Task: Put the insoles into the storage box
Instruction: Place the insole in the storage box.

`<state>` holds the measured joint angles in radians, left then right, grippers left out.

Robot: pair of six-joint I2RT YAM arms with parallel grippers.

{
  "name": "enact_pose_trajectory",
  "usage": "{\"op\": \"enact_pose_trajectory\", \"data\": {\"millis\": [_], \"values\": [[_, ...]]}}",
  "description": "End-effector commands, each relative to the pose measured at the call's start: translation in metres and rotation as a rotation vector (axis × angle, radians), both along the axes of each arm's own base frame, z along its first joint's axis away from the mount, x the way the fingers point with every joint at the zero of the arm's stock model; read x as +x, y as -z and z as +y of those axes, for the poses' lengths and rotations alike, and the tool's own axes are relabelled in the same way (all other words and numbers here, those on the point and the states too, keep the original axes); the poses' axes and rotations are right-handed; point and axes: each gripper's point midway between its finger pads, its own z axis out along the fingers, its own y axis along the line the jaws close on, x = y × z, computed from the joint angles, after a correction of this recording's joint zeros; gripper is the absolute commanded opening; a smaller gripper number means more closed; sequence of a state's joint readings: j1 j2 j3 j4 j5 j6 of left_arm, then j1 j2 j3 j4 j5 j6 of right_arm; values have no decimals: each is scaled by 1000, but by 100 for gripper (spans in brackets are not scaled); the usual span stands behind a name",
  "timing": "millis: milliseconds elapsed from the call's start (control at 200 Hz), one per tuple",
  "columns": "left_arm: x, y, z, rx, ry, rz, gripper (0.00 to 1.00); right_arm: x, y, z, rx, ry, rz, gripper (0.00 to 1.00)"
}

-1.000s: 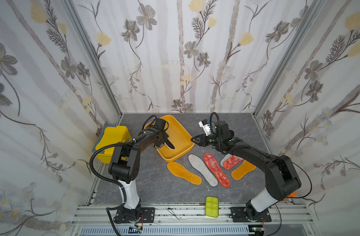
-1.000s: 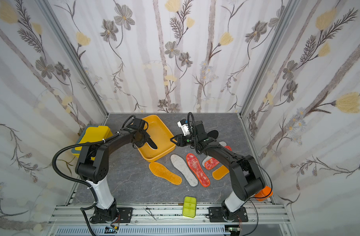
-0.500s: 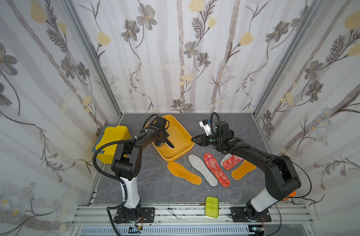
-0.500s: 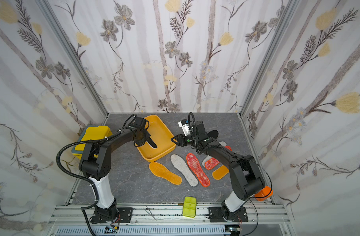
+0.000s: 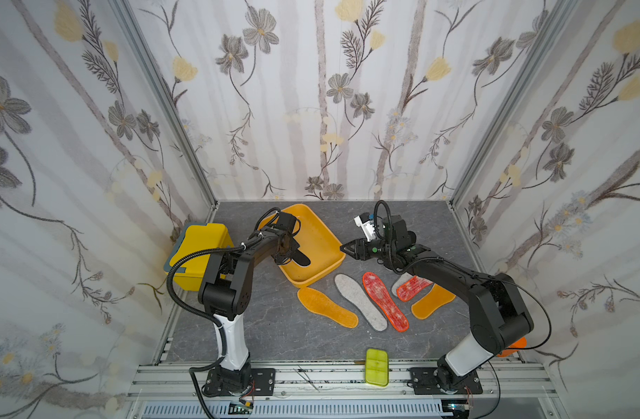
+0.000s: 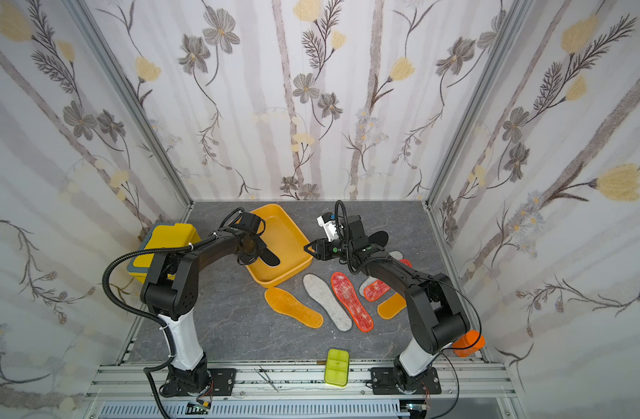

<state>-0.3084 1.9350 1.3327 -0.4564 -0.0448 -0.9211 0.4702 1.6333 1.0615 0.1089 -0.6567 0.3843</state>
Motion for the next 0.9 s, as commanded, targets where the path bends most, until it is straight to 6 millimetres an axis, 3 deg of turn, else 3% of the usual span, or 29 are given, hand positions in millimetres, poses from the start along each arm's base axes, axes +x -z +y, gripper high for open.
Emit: {"op": "enact_pose_trajectory", "data": {"millis": [0, 555, 829, 894], "values": [[-2, 4, 0, 8, 0, 14, 0, 1, -3, 2, 20, -12, -15, 45], [9, -4, -1, 60, 85, 26, 0, 2, -1, -1, 22, -1, -6, 45], [0, 4, 4, 77, 84, 65, 0, 3, 1, -2, 24, 3, -1, 45], [-1, 4, 5, 84, 76, 65, 8, 2, 1, -2, 25, 1, 0, 45]]}}
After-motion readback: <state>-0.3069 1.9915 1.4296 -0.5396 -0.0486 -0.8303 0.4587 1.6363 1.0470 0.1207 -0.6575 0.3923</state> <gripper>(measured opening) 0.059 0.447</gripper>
